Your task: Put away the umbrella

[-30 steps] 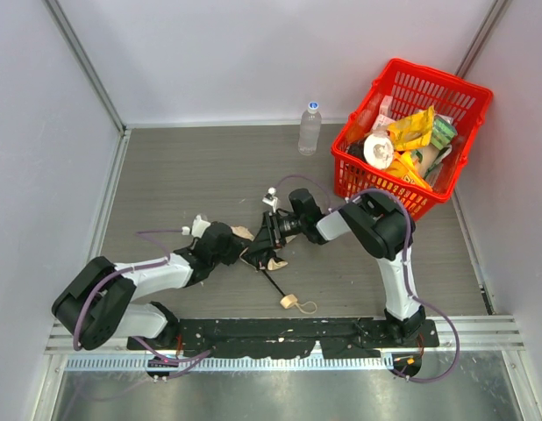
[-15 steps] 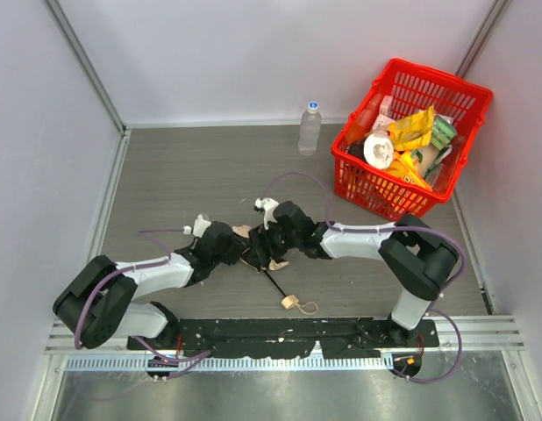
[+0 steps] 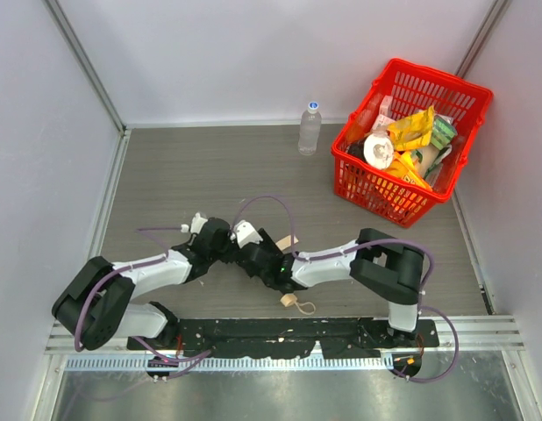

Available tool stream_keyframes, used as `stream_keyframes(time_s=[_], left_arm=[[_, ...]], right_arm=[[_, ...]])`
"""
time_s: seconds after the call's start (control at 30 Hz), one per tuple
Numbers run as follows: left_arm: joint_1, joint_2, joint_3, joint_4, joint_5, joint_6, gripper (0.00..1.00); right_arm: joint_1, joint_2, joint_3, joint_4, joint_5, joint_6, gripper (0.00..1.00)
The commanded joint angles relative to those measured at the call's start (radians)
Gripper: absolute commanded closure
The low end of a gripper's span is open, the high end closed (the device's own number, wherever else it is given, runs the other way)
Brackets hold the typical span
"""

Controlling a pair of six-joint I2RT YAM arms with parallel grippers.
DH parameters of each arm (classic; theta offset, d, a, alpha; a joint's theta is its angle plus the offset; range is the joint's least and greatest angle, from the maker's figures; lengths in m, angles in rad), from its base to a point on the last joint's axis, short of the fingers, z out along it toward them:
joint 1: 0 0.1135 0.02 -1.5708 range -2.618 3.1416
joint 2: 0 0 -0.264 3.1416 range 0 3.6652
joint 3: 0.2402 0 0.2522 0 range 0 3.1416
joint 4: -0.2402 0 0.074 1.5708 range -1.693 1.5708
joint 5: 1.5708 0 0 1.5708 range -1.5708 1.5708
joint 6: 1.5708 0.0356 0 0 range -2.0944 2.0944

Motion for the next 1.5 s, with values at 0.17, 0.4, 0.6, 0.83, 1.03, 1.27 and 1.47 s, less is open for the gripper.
stream_keyframes(time_s=[0.17, 0.4, 0.6, 0.83, 1.03, 1.27, 1.47], left_arm=[[-0.035, 0.076, -0.026, -0.313, -0.016, 0.019, 1.00], [-0.035, 0.010, -0.045, -0.261, -0.021, 0.033, 0.86], [-0.033, -0.128, -0.081, -0.255, -0.082, 0.071, 0.32], [-0.032, -0.169, -0.093, -0.290, -0.059, 0.070, 0.01], [-0.032, -0.099, -0.069, -0.339, -0.058, 0.004, 0.00], [-0.032, 0.041, -0.039, -0.295, -0.053, -0.022, 0.01], [-0.032, 0.111, -0.059, -0.240, -0.065, -0.004, 0.21]], right_arm=[[0.045, 0.022, -0.073, 0.075, 0.092, 0.012, 0.99], [-0.118, -0.029, -0.323, 0.353, -0.469, 0.104, 0.99], [-0.289, 0.004, -0.399, 0.520, -0.883, 0.230, 0.99], [-0.413, 0.097, -0.376, 0.623, -1.172, 0.360, 0.99], [-0.462, 0.193, -0.343, 0.727, -1.313, 0.472, 0.99], [-0.496, 0.265, -0.348, 0.986, -1.414, 0.640, 0.99], [-0.495, 0.253, -0.334, 1.000, -1.428, 0.658, 0.99]])
